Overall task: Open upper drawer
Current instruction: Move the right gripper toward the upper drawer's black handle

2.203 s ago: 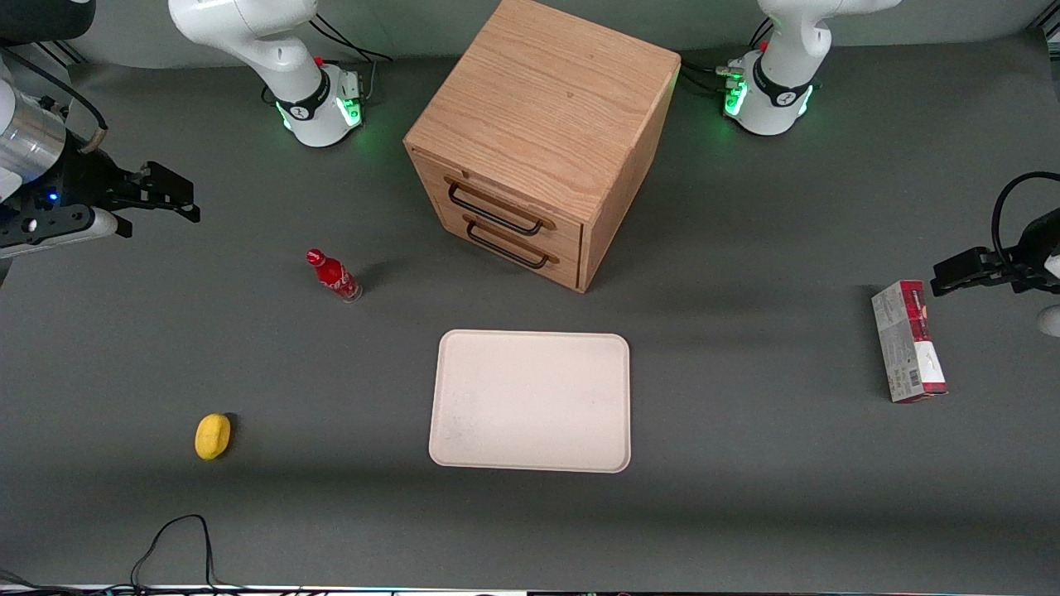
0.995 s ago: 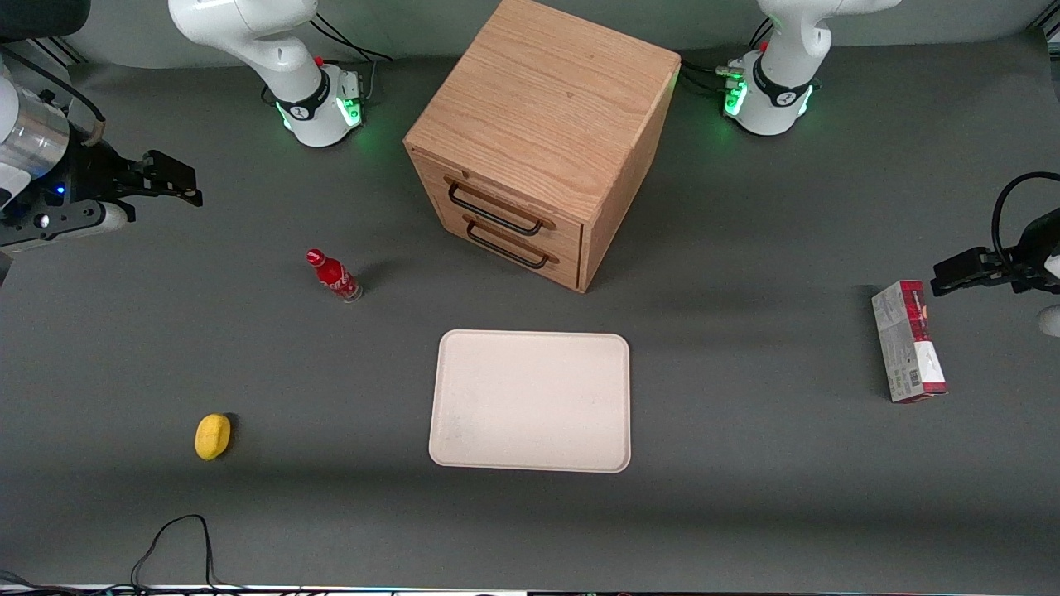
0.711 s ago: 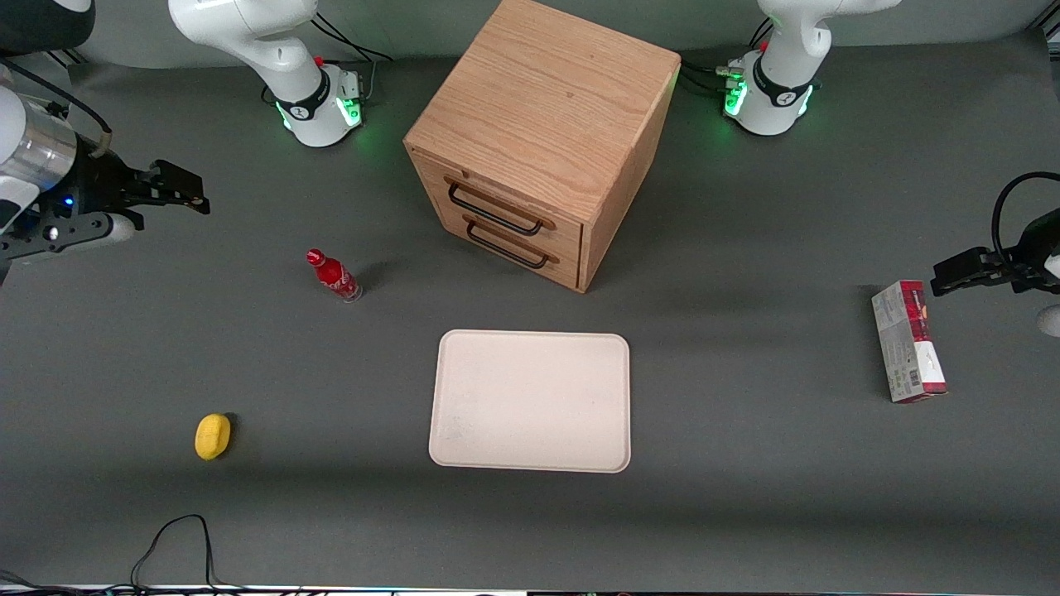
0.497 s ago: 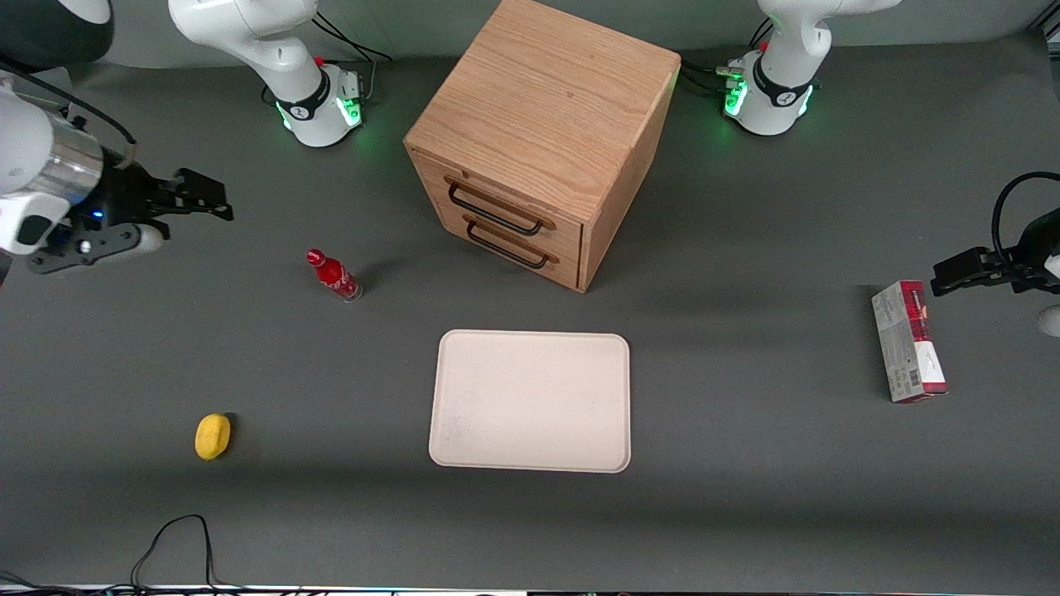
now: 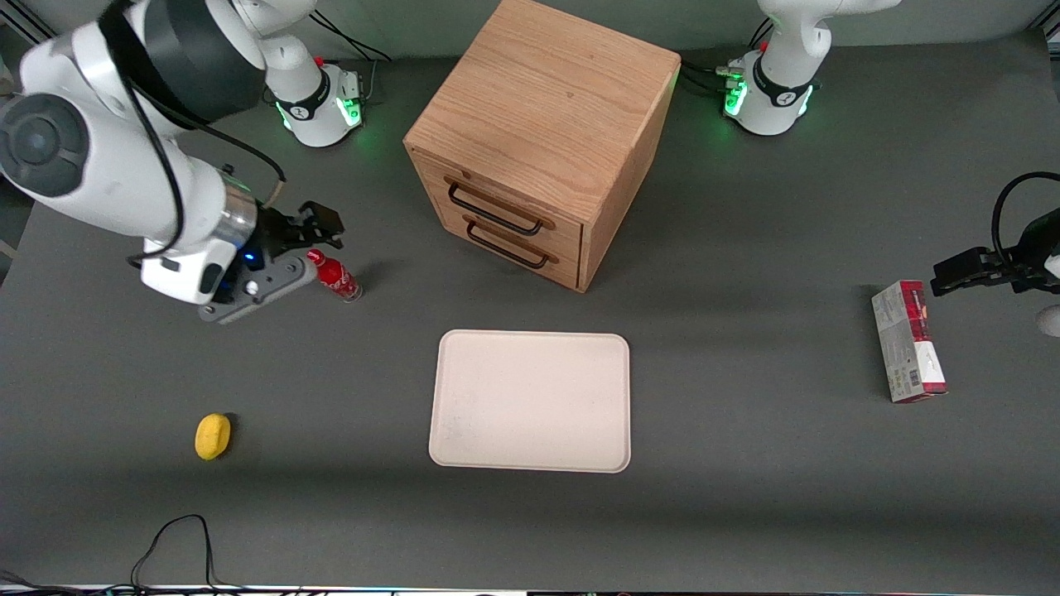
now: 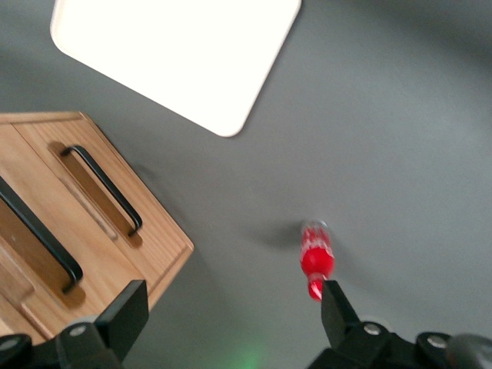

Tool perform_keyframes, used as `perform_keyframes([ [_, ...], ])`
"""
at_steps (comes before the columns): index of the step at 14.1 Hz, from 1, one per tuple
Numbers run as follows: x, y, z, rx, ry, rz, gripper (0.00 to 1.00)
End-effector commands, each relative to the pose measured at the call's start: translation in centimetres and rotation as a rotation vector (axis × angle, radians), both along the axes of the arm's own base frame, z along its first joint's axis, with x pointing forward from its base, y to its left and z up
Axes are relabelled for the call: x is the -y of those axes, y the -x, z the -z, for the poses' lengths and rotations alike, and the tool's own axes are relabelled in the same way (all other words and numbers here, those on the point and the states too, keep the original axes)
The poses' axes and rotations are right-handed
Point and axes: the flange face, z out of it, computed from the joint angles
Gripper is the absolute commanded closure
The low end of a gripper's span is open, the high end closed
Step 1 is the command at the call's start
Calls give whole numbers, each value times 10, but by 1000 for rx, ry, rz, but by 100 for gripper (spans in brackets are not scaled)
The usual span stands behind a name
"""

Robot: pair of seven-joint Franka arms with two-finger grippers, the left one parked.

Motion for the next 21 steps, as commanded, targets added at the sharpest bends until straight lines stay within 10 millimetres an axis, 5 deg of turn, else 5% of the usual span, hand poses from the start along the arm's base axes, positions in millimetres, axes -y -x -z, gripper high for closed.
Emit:
perform_keyframes([
  [1,-36,-2,4,11,-51,-105,0],
  [6,-93,19,18,-6,-112,-331,0],
  [10,-117,30,13,22,-189,-608,0],
  [16,-131,28,42,-49,-267,-585,0],
  [21,-170,47,79,-113,-298,-623,0],
])
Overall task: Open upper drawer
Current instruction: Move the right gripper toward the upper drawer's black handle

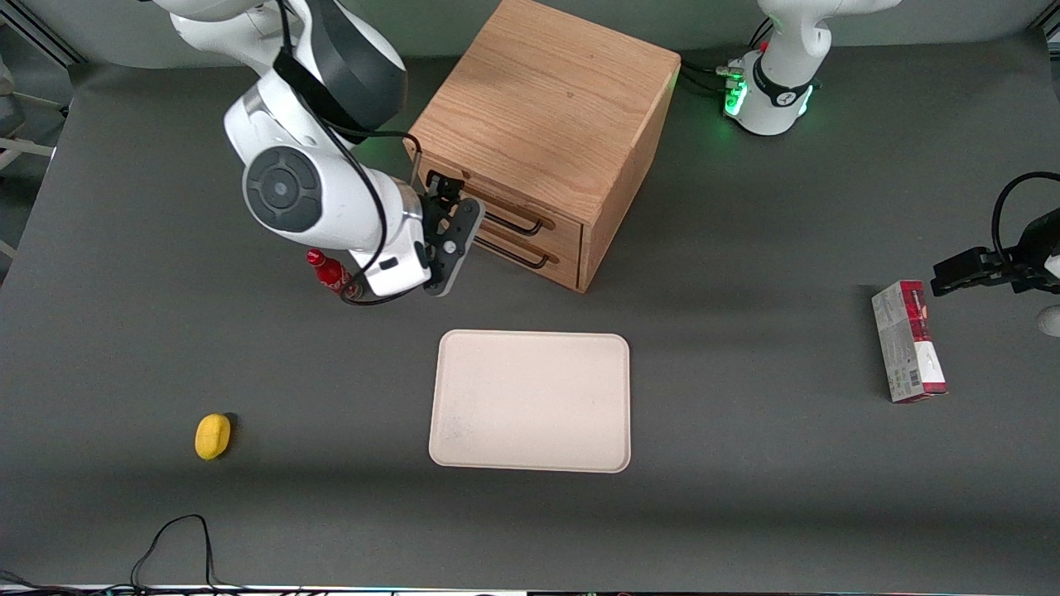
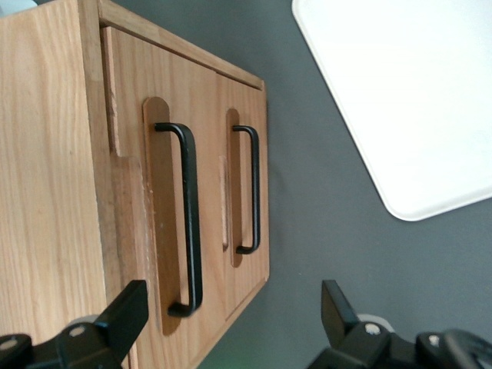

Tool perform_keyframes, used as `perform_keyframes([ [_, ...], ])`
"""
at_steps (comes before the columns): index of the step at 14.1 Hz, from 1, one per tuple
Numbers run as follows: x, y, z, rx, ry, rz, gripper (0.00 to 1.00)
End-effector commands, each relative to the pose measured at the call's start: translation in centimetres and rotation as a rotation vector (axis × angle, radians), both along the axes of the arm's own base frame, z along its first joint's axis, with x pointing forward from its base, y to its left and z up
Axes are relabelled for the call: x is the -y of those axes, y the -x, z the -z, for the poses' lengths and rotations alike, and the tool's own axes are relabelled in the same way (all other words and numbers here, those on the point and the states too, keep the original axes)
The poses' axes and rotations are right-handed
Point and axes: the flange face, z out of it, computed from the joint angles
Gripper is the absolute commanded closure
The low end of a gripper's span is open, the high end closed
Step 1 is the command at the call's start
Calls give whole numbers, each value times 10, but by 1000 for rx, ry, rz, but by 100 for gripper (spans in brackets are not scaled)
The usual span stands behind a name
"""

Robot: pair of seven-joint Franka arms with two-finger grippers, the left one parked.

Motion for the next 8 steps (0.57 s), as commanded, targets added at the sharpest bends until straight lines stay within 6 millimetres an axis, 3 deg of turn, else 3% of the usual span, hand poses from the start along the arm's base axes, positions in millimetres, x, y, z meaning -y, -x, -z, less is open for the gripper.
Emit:
perform_keyframes([
  [1,-20,8,17,-14,-21,-34,0],
  [8,-23,22,50,-33,2,-29,0],
])
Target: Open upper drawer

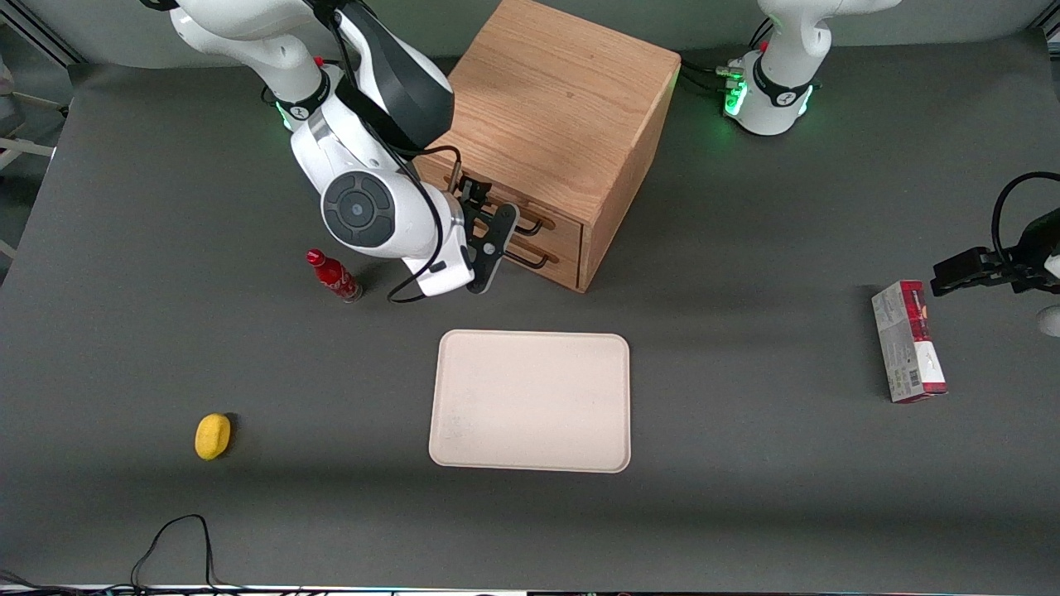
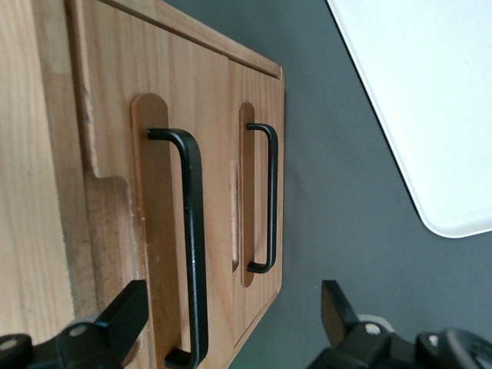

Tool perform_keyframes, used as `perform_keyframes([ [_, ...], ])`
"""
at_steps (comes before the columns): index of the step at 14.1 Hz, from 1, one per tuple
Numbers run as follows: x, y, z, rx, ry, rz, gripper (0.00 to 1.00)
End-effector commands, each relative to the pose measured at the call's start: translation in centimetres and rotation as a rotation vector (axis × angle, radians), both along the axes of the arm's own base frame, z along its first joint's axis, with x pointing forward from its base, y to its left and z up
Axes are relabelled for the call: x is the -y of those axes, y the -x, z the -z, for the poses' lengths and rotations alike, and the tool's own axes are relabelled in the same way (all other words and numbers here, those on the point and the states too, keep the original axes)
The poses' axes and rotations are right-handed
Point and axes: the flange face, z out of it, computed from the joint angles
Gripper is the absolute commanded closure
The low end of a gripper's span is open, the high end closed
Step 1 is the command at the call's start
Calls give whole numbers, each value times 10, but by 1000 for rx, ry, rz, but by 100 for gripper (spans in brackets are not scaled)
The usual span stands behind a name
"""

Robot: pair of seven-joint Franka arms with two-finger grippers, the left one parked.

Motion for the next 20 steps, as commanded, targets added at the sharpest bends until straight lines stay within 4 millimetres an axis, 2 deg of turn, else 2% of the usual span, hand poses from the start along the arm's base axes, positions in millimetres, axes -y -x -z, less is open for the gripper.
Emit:
perform_keyframes([
  [1,2,8,9,5,-21,4,0],
  [4,2,11,22,10,-20,14,0],
  [7,-7,19,32,15,-17,3,0],
  [10,-9,22,34,12,-13,3,0],
  [20,-2,19,55,27,-3,27,0],
])
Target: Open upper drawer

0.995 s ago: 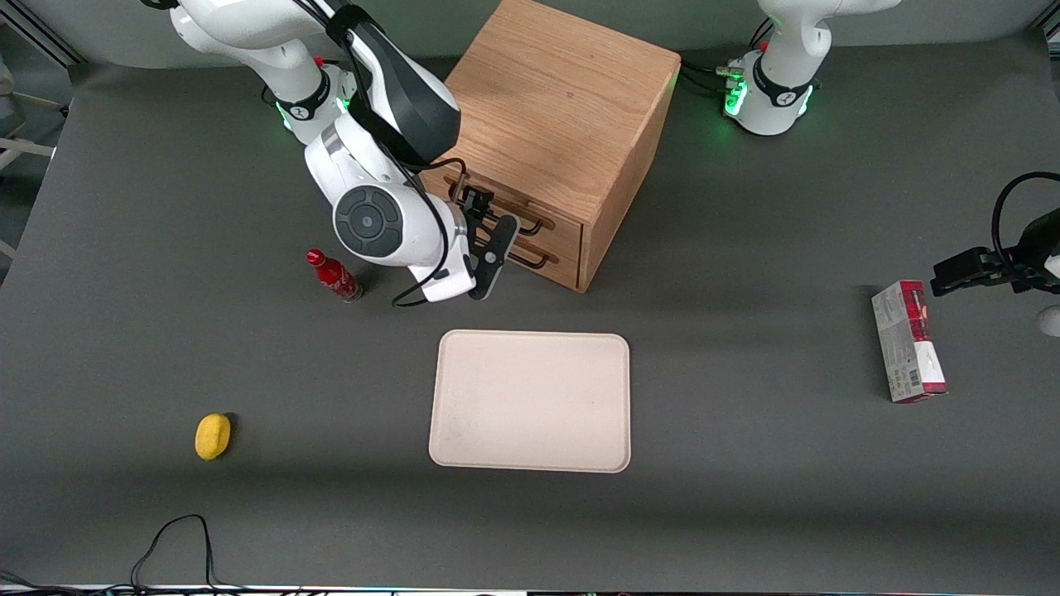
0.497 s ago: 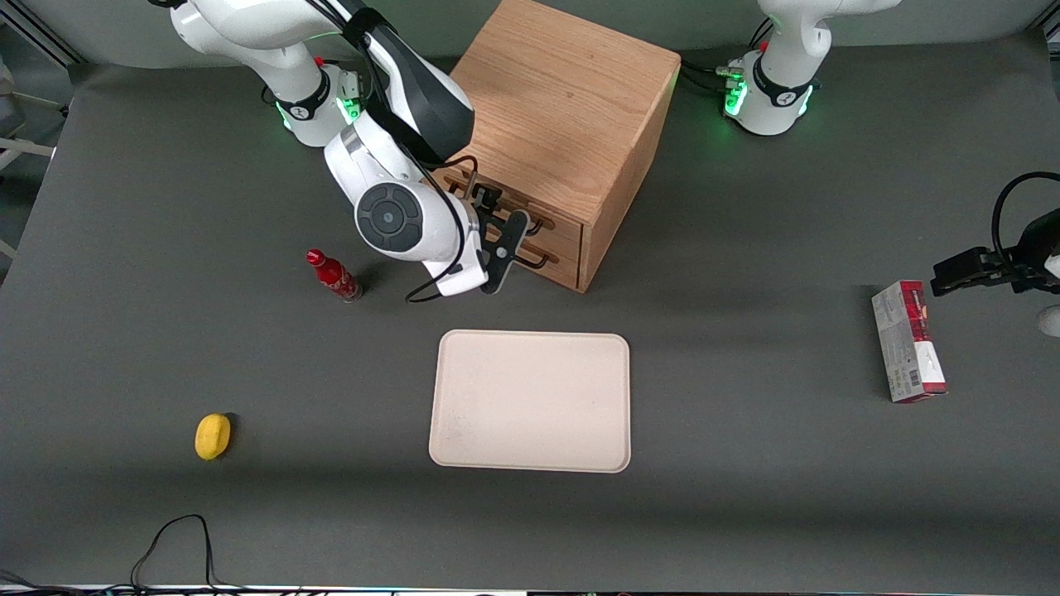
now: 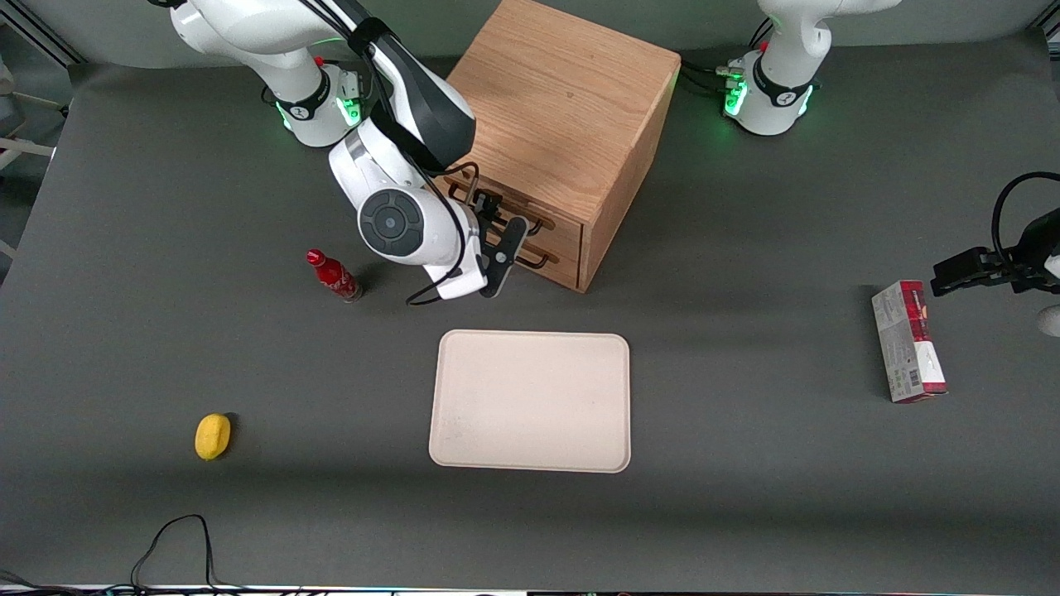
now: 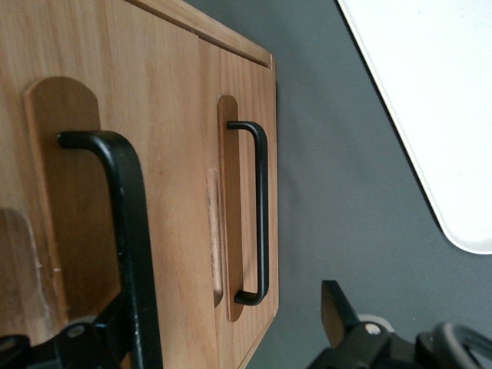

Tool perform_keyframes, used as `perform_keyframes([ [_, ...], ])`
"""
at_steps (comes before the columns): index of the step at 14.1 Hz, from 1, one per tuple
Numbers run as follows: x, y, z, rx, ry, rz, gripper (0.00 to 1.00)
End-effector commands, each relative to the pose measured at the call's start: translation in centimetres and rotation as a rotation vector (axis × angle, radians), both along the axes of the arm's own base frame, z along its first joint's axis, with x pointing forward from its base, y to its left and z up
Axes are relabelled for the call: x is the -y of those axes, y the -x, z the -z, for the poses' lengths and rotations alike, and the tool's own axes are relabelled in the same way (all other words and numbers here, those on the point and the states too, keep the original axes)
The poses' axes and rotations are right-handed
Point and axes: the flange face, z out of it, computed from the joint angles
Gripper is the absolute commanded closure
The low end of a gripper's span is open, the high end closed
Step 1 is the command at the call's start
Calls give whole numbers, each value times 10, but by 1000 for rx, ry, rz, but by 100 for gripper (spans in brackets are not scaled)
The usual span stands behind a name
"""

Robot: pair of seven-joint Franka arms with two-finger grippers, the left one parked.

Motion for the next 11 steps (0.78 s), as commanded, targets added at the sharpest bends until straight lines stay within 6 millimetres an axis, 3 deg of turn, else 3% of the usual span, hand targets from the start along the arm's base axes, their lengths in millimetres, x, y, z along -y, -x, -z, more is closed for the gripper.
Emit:
perform_keyframes([
  [1,6,0,-4,25,-20,11,0],
  [11,29,-27,2,71,-23,64,0],
])
